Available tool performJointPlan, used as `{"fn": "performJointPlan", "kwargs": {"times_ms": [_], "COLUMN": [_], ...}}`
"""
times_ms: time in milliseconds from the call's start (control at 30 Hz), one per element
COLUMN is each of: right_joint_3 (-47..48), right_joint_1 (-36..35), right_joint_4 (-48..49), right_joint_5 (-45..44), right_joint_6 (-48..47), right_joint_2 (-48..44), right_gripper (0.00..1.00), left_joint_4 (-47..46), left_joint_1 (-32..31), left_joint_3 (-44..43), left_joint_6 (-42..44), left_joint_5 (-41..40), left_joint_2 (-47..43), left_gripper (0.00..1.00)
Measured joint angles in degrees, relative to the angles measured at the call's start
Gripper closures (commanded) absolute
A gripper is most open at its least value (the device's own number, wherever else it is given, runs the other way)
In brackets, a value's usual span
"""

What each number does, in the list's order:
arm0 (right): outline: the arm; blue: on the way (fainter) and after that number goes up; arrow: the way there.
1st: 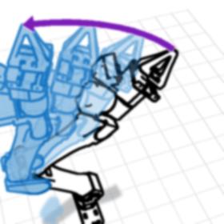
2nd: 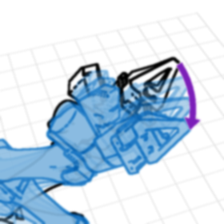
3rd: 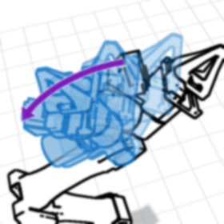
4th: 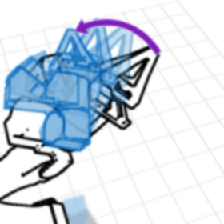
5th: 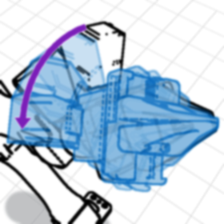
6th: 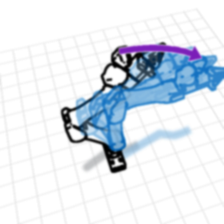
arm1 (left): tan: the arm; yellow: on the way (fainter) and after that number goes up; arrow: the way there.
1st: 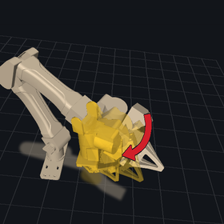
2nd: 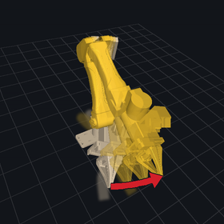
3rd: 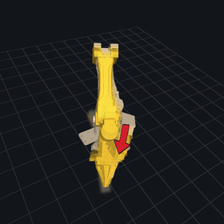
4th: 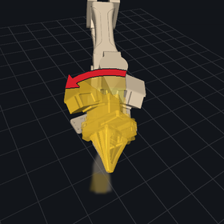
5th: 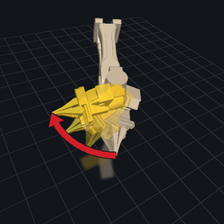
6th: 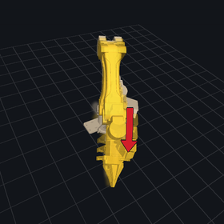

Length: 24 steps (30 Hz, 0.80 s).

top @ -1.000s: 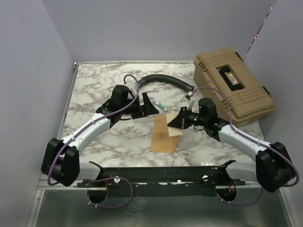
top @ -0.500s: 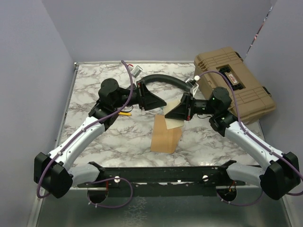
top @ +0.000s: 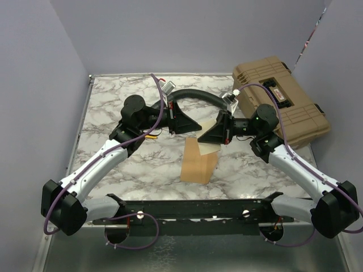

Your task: Place the letter into the envelope and seal it

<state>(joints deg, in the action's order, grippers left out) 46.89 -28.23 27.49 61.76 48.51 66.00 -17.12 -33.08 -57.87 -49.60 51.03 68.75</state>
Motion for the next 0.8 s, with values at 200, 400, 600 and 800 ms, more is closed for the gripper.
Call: {"fn": "performJointPlan", "kwargs": {"times_ms": [200, 400, 600, 800], "right_joint_3": [0.9, 0.9, -0.2, -1.8], "right_joint_1": [0.0, 0.2, 0.9, 1.2], "right_joint_4": [-1.7, -3.9, -4.0, -4.4], "right_joint_5": [0.0, -0.1, -0.6, -2.0], "right_joint_6": [-0.6, -1.0, -0.9, 0.3], "right_joint_2": [-0.3, -2.9, -5.4, -5.6], "right_gripper": [0.40, 0.45, 0.67, 1.00], "left_joint_4": [0.3, 3.2, 4.6, 6.2], "left_joint_1": [0.0, 0.0, 0.5, 1.8], "left_joint_3": [0.0, -0.8, -0.8, -0.8], "left_joint_6": [1.7, 4.6, 5.9, 6.2], "left_joint_5": [-0.2, -0.4, -0.5, -0.6], "left_joint_2": [0.0, -0.1, -0.2, -1.9], "left_gripper": [1.00, 1.00, 1.00, 1.00]}}
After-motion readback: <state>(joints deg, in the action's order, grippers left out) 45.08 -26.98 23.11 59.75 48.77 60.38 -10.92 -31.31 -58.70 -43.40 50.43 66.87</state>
